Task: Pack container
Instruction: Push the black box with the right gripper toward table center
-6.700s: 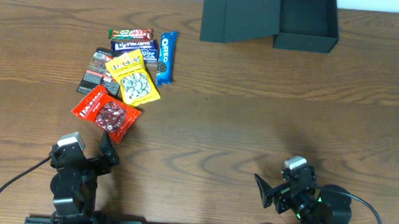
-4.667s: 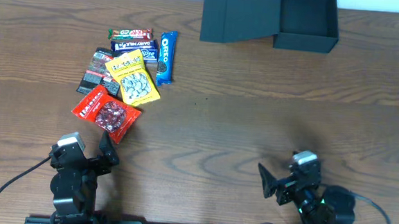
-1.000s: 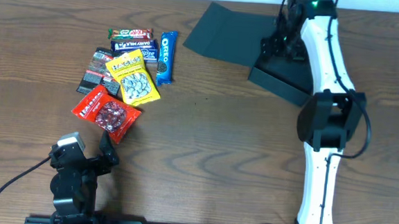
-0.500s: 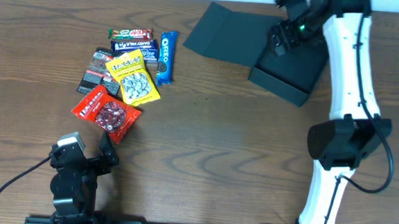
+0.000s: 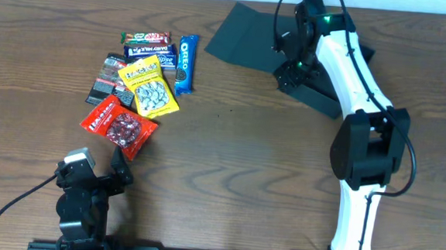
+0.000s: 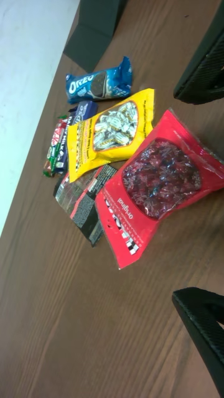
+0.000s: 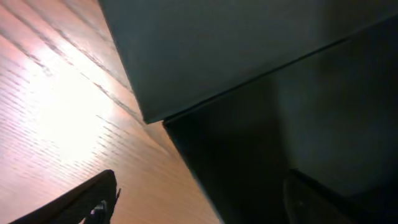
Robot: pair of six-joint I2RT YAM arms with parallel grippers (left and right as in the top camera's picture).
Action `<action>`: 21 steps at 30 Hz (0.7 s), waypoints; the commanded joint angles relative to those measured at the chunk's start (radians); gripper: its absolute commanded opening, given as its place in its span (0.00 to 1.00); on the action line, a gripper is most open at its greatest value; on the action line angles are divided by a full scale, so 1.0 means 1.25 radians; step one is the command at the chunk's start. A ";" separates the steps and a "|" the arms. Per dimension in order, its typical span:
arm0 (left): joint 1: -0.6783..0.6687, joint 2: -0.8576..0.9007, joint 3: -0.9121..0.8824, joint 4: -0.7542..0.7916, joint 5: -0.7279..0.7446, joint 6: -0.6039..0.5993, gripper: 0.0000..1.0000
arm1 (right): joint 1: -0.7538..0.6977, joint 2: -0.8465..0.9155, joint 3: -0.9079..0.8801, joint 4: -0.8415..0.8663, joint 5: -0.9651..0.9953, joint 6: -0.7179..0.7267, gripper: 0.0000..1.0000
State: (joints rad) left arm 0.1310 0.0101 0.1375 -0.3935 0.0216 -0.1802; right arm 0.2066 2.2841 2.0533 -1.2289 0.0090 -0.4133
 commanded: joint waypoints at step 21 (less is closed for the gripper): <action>0.004 -0.004 -0.016 -0.005 -0.008 0.000 0.95 | 0.092 0.000 -0.087 0.039 -0.006 0.294 0.01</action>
State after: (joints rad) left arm 0.1310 0.0101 0.1375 -0.3935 0.0216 -0.1802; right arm 0.2657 2.2841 1.9465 -1.1797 0.0296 -0.1646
